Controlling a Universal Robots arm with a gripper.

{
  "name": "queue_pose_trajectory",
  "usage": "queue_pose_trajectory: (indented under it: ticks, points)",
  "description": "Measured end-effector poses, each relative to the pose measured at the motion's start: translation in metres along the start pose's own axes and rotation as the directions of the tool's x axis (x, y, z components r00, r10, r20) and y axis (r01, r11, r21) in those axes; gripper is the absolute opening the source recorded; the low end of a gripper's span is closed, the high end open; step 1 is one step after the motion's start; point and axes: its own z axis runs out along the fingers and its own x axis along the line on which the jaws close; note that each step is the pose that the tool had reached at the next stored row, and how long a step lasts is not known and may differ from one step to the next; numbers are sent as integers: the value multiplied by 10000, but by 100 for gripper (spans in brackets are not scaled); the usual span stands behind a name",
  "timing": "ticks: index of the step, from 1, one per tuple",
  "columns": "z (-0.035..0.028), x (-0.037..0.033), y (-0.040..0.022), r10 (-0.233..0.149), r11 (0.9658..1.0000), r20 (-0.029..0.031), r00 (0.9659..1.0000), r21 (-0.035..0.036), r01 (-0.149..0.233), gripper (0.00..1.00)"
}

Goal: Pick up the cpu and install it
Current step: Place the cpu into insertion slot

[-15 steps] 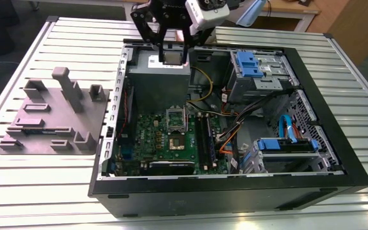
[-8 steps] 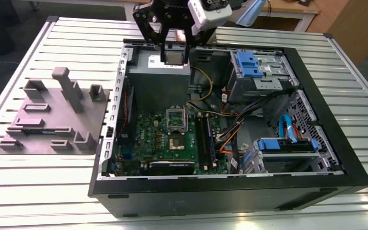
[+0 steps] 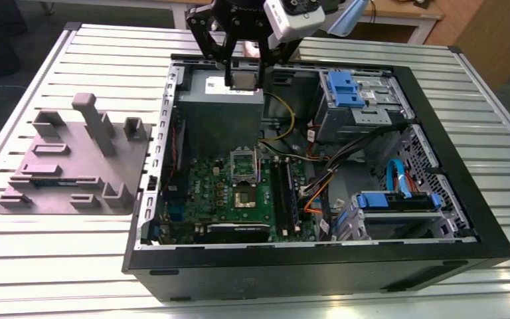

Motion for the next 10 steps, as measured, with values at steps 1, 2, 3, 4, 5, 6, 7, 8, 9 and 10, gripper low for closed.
queue_pose_trajectory:
  ticks: [1,2,3,4,5,6,7,8,9,10]
  points:
    - [0,-4,0,0,10000,0,10000,0,0,47]
    - [0,-8,0,0,10000,0,10000,0,0,47]
    - [0,-12,1,0,10000,0,10000,0,0,47]
    - [0,-16,1,0,10000,0,10000,0,0,47]
    - [0,-19,1,0,10000,0,10000,0,0,47]
    - [0,-24,1,0,10000,0,10000,1,0,47]
    - [0,-27,1,0,10000,0,10000,0,0,47]
    - [0,-31,1,0,10000,0,10000,0,0,47]
    - [0,-35,1,0,10000,0,10000,0,0,47]
    - [0,-39,1,0,10000,0,10000,0,0,47]
